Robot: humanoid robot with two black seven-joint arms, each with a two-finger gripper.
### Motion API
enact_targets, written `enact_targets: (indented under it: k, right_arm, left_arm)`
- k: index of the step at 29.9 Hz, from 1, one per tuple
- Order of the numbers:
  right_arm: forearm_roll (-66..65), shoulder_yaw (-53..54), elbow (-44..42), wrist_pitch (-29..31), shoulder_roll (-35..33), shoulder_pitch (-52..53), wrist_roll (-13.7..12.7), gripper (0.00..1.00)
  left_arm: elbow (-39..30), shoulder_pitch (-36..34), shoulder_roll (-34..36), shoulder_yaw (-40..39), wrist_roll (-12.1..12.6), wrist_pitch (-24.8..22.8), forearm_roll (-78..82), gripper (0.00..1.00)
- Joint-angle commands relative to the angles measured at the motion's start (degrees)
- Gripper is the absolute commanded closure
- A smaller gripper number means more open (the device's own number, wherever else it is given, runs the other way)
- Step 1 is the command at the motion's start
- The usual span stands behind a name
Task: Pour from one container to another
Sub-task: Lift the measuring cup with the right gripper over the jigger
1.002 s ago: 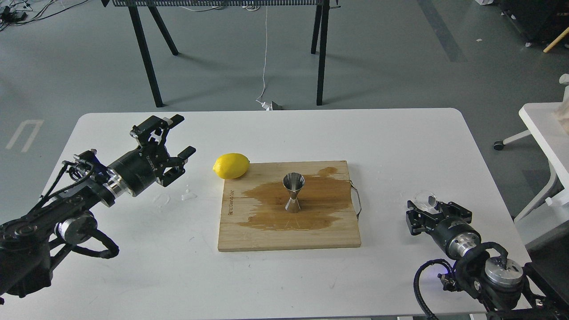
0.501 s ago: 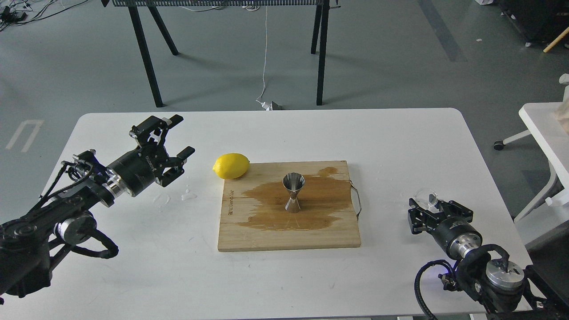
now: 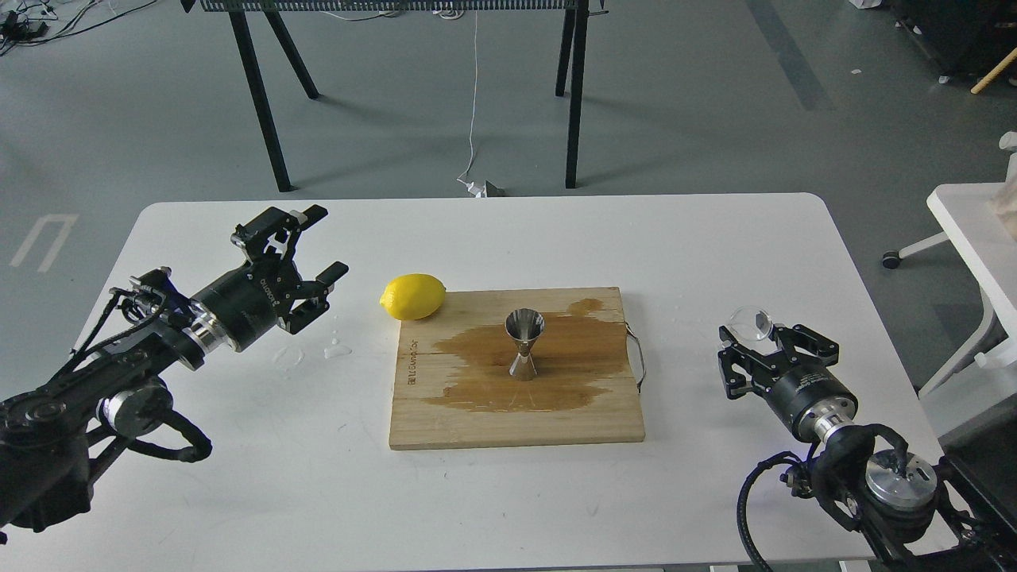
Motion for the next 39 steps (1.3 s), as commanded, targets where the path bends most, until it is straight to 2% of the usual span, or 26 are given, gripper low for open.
enact_targets:
  k: [1, 8, 19, 30, 39]
  right_arm:
    - [-6.0, 0.2, 4.8, -0.4, 0.0, 0.4, 0.3, 0.56]
    - [-15.6, -1.0, 10.3, -1.7, 0.2, 4.5, 0.2, 0.56]
    - [-29.6, -15.1, 9.6, -2.9, 0.0, 16.3, 0.3, 0.56]
    - [-45.7, -21.5, 9.6, -3.3, 0.0, 17.9, 0.3, 0.57]
    - [-49.3, -28.0, 9.2, -5.0, 0.2, 22.1, 0.3, 0.57]
  left_arm:
    - [0.1, -0.1, 0.0, 0.0, 0.0, 0.0, 0.0, 0.07]
    - [0.0, -0.1, 0.0, -0.1, 0.0, 0.0, -0.1, 0.07]
    - [0.0, 0.0, 0.0, -0.2, 0.0, 0.0, -0.1, 0.07]
    - [0.0, 0.0, 0.0, -0.2, 0.0, 0.0, -0.1, 0.07]
    - [0.0, 0.0, -0.1, -0.1, 0.0, 0.0, -0.1, 0.07]
